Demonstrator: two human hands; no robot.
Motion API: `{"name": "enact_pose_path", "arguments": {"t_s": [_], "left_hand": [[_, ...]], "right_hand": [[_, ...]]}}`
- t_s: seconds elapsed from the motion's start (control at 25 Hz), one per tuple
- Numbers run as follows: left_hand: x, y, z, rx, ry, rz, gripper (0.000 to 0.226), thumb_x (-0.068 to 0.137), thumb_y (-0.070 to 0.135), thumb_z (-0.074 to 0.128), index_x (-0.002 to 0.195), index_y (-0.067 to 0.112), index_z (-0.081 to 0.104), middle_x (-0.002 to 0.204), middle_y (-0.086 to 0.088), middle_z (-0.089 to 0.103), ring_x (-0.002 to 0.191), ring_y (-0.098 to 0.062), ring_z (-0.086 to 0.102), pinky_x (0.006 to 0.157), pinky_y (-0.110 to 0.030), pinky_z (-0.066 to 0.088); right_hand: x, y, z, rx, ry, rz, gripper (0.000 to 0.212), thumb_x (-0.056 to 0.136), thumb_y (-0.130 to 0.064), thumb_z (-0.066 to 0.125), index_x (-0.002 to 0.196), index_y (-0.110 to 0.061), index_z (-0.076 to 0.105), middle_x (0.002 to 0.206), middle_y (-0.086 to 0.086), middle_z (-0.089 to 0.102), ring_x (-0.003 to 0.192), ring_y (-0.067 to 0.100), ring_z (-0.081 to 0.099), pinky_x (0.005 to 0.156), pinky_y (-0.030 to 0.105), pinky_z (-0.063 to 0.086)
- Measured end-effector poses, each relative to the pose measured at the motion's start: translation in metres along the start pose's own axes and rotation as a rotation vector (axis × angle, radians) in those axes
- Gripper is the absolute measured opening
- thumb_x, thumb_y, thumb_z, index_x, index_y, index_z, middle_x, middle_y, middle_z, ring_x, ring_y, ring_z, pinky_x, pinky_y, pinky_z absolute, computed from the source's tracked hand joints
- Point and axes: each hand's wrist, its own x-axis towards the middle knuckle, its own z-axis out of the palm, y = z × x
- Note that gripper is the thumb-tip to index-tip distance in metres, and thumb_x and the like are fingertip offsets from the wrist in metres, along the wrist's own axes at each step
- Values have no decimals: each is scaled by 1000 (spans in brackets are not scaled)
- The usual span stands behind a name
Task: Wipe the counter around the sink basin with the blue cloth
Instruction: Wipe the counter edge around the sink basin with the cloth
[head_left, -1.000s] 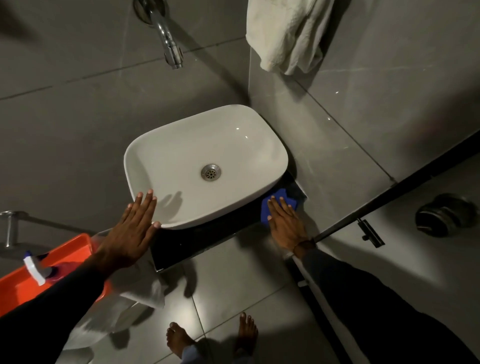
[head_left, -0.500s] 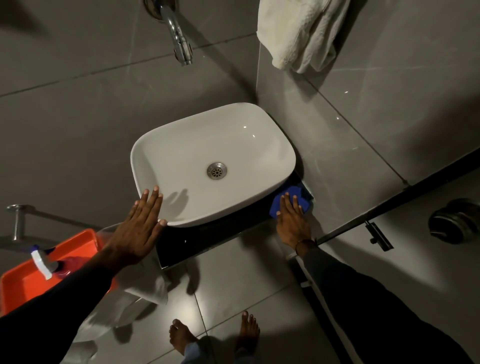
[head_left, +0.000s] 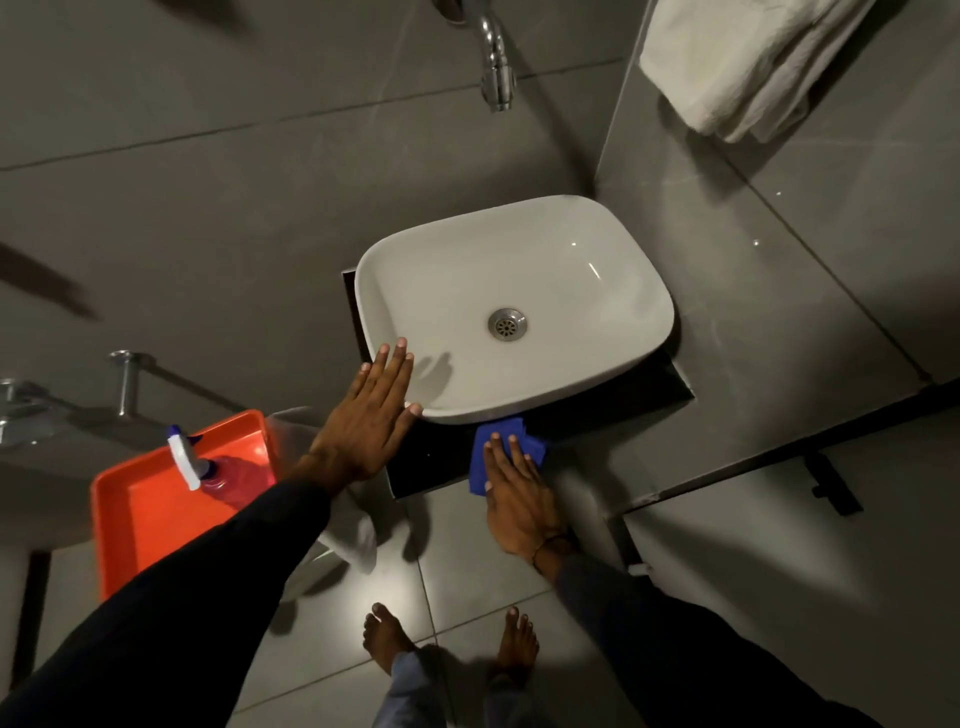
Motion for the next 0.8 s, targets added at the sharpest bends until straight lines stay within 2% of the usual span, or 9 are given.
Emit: {"name": "enact_pose_path", "arguments": {"t_s": [0.08, 0.16, 0.24, 0.28, 0.4, 0.52, 0.64, 0.76, 0.8], "left_hand": [[-7, 8, 4, -123, 62, -99, 68, 107, 43, 24, 161, 12, -2, 171, -6, -9, 158, -20, -8, 130, -43, 2], [-21, 32, 18, -369, 206, -347, 68, 107, 36, 37, 161, 12, 5, 171, -7, 0, 159, -19, 0, 129, -36, 2], [-38, 62, 37, -516, 340, -612, 56, 104, 29, 46, 151, 3, 33, 159, -19, 34, 150, -32, 31, 120, -34, 27], [-40, 76, 48, -558, 338, -690, 43, 101, 27, 52, 136, 2, 49, 141, -21, 51, 134, -36, 47, 105, -32, 38], [-29, 106, 67, -661, 156, -709, 18, 94, 22, 65, 98, 5, 68, 102, -15, 69, 96, -30, 65, 75, -28, 40], [-12, 124, 75, -736, 99, -725, 13, 91, 18, 70, 94, 5, 74, 95, -11, 77, 82, -20, 70, 63, -23, 49], [-3, 127, 83, -669, 108, -765, 15, 91, 17, 70, 93, 4, 75, 93, -11, 77, 74, -13, 63, 53, -11, 38], [1, 123, 84, -673, 80, -788, 16, 88, 18, 73, 85, 3, 75, 85, -11, 75, 75, -19, 68, 57, -19, 45], [-1, 123, 82, -700, 70, -808, 15, 87, 18, 74, 80, 5, 73, 81, -9, 73, 75, -20, 70, 55, -15, 45]], "right_hand": [[1, -10, 0, -6, 10, -59, 67, 102, -20, 44, 162, -10, 15, 171, 5, 12, 159, 28, 5, 130, 43, 12], [4, -8, -7, 62, 103, -38, 57, 101, -16, 49, 156, -8, 36, 165, 5, 33, 156, 26, 23, 128, 38, 20], [8, -7, -16, 107, 189, 12, 46, 99, -16, 55, 145, -8, 55, 154, 5, 51, 148, 24, 40, 122, 36, 29], [10, -6, -20, 115, 203, 40, 43, 98, -17, 59, 140, -10, 60, 150, 4, 55, 144, 24, 45, 119, 36, 33], [12, -7, -23, 228, 293, 202, 39, 84, -21, 79, 121, -11, 70, 128, 7, 65, 121, 26, 57, 99, 36, 47], [10, -6, -23, 555, 448, 506, 54, 62, -21, 94, 102, -11, 59, 106, 7, 61, 93, 24, 61, 69, 29, 47], [15, 3, -19, 866, 388, 810, 70, 56, -29, 98, 108, -7, 57, 104, 5, 62, 89, 24, 62, 74, 35, 56], [17, 19, -12, 1110, 203, 854, 50, 69, -20, 93, 107, 2, 71, 99, 11, 74, 91, 27, 70, 79, 37, 59], [14, 23, -11, 1125, 168, 835, 42, 73, -15, 90, 107, 3, 73, 101, 14, 76, 94, 30, 72, 81, 38, 60]]}}
